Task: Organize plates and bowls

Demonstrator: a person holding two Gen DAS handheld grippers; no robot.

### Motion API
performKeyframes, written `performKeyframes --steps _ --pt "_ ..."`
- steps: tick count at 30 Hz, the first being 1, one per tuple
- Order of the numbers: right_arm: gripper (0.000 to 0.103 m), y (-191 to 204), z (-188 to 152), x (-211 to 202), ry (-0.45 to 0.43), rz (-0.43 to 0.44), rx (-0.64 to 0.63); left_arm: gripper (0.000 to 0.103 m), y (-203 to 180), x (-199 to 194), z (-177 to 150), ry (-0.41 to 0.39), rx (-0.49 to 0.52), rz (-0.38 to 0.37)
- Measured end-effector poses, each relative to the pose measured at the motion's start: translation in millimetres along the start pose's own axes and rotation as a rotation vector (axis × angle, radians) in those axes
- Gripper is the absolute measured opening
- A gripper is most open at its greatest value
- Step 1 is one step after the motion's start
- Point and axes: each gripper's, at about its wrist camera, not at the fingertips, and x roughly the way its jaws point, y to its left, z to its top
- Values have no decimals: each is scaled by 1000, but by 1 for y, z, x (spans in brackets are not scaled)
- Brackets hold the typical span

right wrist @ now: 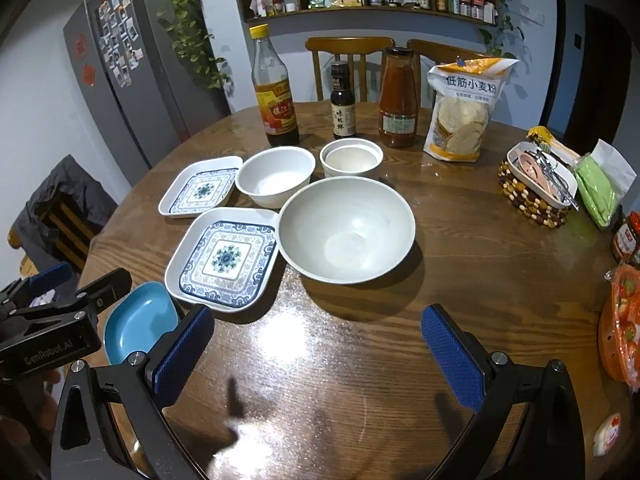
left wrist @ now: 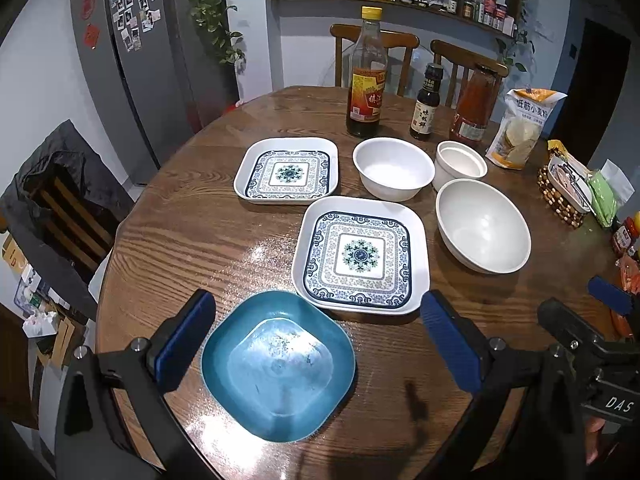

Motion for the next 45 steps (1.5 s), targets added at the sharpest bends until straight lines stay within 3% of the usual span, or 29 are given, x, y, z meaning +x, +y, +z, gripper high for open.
performKeyframes --steps 11,14,17,20,26,28,30,34,39,41,45 --pt "103 3 -3 19 52 11 47 102 13 31 12 88 4 -89" --pt "103 2 -3 32 88 44 85 102 23 50 19 154 -16 -143" --pt "103 4 -3 48 122 71 119 101 33 67 23 202 -38 -140" --pt "103 11 -2 64 142 95 131 94 40 86 28 251 -48 -136" --pt "103 22 6 101 180 104 160 62 41 119 36 319 -38 -192" --pt "94 24 8 112 195 93 165 44 40 130 37 343 -25 -204" --pt "80 26 9 123 214 92 174 34 39 141 37 363 -13 -211" --pt "61 29 8 143 256 102 195 21 40 156 37 384 -22 -230" --pt "16 38 11 151 264 113 169 13 41 164 37 376 -15 -234" --pt "13 41 14 151 256 75 145 10 43 164 37 364 -6 -229" --pt "9 38 16 141 237 90 149 9 45 156 39 305 10 -225"
